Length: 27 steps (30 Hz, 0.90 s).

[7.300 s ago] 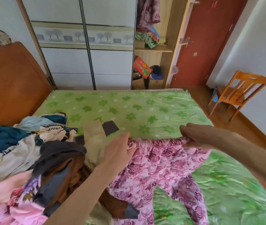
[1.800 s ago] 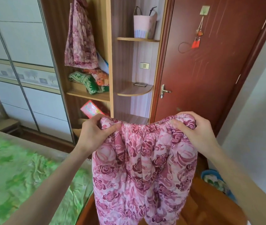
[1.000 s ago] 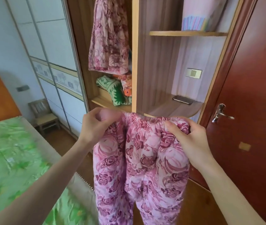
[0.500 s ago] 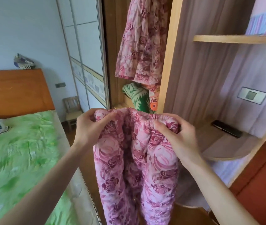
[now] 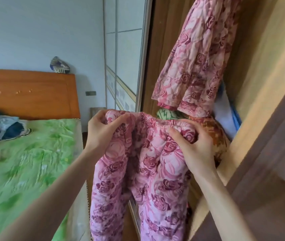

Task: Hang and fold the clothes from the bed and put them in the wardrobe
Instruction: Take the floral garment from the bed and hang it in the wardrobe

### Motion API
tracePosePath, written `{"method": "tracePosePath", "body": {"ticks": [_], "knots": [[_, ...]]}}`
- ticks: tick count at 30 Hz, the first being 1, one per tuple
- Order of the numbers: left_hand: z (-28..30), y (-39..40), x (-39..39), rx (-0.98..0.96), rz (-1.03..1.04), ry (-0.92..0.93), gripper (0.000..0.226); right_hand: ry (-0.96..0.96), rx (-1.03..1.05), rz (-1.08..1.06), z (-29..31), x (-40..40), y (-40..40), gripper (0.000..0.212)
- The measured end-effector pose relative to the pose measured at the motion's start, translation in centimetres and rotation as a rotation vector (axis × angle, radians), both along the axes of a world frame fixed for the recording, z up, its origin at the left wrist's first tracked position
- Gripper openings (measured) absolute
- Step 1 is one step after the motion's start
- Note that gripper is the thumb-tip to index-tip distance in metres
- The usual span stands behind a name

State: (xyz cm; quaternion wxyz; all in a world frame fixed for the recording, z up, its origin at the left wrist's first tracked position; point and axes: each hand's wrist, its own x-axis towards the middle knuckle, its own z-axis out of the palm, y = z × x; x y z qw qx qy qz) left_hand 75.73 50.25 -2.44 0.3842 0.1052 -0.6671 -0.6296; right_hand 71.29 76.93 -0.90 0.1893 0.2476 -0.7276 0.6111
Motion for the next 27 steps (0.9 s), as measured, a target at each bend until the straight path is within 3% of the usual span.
{"method": "tracePosePath", "body": {"ticks": [4,6,13,27], "knots": [[1.1,-2.2,-4.0,-0.073,0.007,0.018,0.041,-0.002,-0.103,-0.016,1.7,-4.0,-1.9,0.013],[2.2,-3.3,-6.0,-0.129,0.015,0.039,0.036,0.008,-0.151,-0.028,2.6,-6.1,-2.7,0.012],[5.5,-4.9,-14.1,-0.199,0.008,0.121,0.032,0.021,-0.255,-0.140,4.1,-12.5,-3.3,0.038],[9.7,-7.4,-28.7,-0.128,-0.309,0.242,0.037,0.137,-0.237,-0.373,9.2,-21.4,-3.9,0.041]]}}
